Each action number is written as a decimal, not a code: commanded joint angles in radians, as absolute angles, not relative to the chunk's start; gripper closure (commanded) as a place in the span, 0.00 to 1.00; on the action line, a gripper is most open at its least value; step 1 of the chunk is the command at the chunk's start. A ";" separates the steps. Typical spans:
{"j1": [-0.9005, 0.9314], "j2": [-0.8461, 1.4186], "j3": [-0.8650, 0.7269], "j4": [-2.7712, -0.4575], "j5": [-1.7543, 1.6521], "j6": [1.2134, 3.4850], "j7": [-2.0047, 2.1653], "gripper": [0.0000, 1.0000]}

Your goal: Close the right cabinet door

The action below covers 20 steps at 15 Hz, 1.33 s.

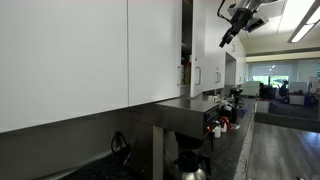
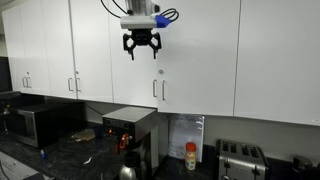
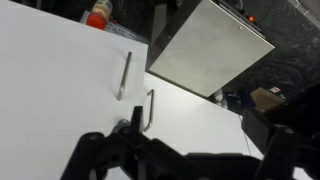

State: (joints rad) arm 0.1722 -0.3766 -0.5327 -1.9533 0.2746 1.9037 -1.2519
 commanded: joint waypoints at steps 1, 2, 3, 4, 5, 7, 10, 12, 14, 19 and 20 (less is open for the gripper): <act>0.008 -0.388 -0.446 -2.004 0.228 1.958 -1.233 0.00; -0.024 -0.386 -0.433 -2.013 0.211 1.974 -1.213 0.00; -0.052 -0.387 -0.423 -2.025 0.195 1.989 -1.194 0.00; -0.076 -0.384 -0.413 -2.034 0.176 2.005 -1.166 0.00; -0.099 -0.382 -0.403 -2.049 0.157 2.033 -1.130 0.00; -0.139 -0.378 -0.379 -2.082 0.106 2.091 -1.028 0.00; -0.177 -0.380 -0.340 -2.148 0.026 2.197 -0.845 0.00; -0.196 -0.380 -0.307 -2.184 -0.041 2.254 -0.696 0.00; -0.209 -0.374 -0.271 -2.199 -0.115 2.280 -0.525 0.00; -0.221 -0.342 -0.166 -2.149 -0.237 2.186 -0.091 0.00; -0.217 -0.340 -0.147 -2.136 -0.238 2.147 -0.015 0.00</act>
State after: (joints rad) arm -0.1927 -0.3674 -0.2108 -2.1828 -0.2090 2.2301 -0.1962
